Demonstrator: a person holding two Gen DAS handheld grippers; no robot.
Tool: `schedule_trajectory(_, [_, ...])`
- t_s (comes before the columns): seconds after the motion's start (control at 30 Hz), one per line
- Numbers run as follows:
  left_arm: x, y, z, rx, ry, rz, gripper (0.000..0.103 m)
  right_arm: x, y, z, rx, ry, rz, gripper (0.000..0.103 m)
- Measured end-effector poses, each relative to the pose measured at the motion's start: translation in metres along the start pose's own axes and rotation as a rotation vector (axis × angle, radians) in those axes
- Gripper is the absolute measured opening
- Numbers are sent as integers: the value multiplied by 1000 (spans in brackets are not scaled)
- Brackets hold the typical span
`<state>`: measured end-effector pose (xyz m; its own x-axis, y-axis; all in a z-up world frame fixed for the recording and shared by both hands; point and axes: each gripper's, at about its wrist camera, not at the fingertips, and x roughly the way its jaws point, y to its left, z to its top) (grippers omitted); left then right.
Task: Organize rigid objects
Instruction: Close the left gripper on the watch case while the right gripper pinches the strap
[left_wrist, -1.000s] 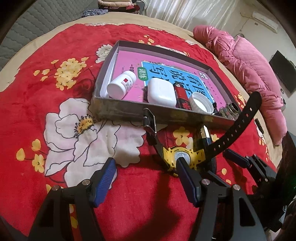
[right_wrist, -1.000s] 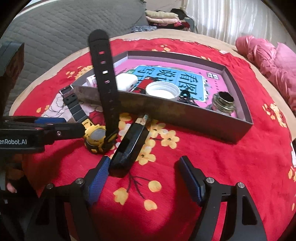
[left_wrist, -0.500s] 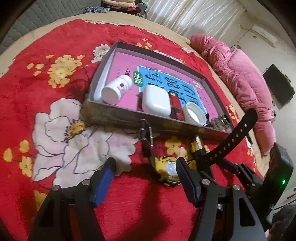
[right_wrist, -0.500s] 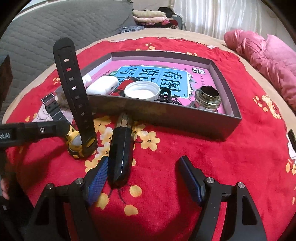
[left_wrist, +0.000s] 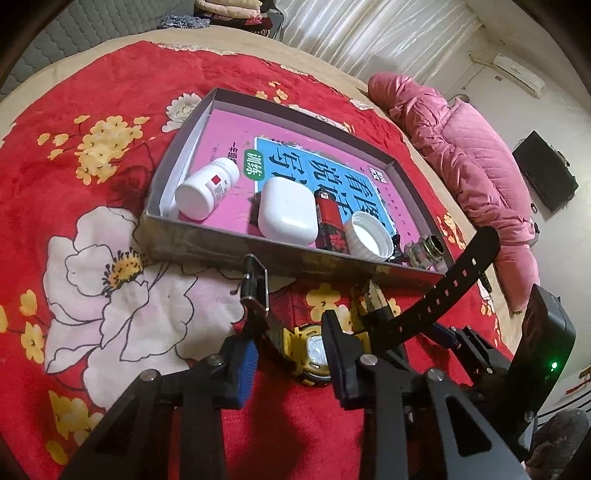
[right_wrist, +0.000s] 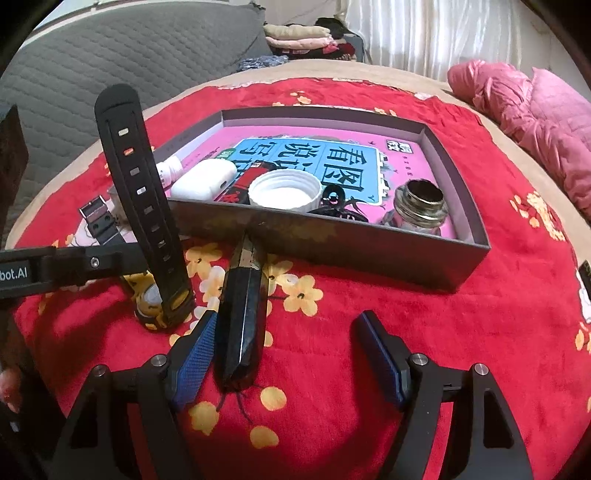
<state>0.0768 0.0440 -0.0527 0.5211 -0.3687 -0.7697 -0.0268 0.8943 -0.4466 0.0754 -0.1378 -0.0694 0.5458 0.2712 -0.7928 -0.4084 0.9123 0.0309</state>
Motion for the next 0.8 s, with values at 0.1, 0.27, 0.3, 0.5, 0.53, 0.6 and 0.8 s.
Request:
schedule_trajectory(0.1, [0,0,1,-2,-9,2,31,3,3,2,-21,-5,-2,77])
schedule_trajectory(0.27, [2,2,2,-3,-10,0,21,6,7,1,-51,-9,1,70])
schedule_trajectory(0.3, [3,1,2,-1,-10,1,21,7,9,2,-59,-11,4,68])
schedule_trajectory(0.5, [5,1,2,4,-2,6,16,8,16,2,-95,-13,40,45])
schedule_trajectory(0.53, [6,1,2,4,1,8,16,8,16,2,-97,-12,48,42])
schedule_trajectory(0.6, [7,1,1,5,4,10,15,9,16,3,-96,-9,61,37])
schedule_trajectory(0.8, [9,-2,2,11,3,21,13,8,14,4,-96,-4,81,25])
